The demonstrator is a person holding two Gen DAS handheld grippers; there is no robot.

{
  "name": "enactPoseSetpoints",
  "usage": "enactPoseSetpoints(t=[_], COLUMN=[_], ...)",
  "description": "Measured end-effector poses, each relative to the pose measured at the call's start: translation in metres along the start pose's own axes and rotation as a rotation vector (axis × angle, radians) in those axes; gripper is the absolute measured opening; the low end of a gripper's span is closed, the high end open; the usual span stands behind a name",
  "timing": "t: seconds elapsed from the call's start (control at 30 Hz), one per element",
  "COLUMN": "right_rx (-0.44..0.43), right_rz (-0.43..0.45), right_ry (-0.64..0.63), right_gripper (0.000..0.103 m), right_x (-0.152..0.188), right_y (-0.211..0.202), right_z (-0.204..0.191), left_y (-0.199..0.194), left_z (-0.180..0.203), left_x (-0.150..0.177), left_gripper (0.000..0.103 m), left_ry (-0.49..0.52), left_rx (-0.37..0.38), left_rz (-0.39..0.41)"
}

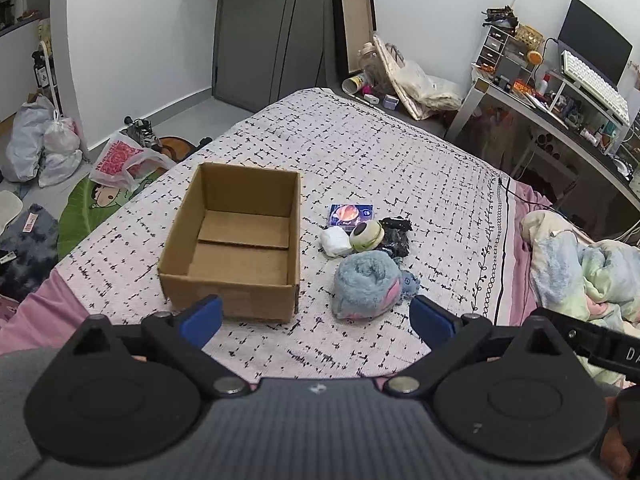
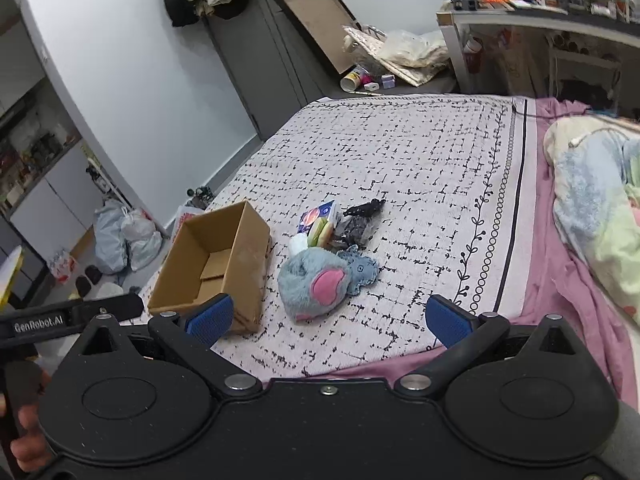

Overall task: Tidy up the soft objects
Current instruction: 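Lower both grippers onto the light blue plush and close them on it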

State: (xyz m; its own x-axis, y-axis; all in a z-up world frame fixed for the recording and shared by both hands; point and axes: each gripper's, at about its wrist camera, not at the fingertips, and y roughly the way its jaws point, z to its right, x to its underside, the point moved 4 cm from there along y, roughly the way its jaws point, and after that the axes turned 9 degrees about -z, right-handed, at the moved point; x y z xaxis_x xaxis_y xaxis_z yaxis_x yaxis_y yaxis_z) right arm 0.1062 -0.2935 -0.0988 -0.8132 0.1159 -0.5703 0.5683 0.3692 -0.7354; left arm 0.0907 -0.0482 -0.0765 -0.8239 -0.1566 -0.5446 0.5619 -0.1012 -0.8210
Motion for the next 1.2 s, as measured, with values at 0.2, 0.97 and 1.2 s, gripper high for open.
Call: enactPoseSetpoints(t=[0.2, 0.97, 1.2], right_rx=[-0.046, -0.103, -0.158], right_rz=[0.006, -0.148, -0.148], right_ry=[0.122, 0.312, 0.347], right_gripper=[0.103, 0.079, 0.075], right_x=[-0.011, -0.04, -0.038], right_y=[0.014, 0.116, 0.15], right_z=[0.027, 0.044, 0.038], left_y=[0.016, 0.119, 0.145], left_z=[0.009, 0.021, 0.022], left_x=[-0.011, -0.033, -0.039], left_gripper=[0.097, 0.054, 0.052], left_ry=[-0.012, -0.061, -0.067], left_rx=[0.01, 0.053, 0.07], left_rz=[0.001, -0.147, -0.18])
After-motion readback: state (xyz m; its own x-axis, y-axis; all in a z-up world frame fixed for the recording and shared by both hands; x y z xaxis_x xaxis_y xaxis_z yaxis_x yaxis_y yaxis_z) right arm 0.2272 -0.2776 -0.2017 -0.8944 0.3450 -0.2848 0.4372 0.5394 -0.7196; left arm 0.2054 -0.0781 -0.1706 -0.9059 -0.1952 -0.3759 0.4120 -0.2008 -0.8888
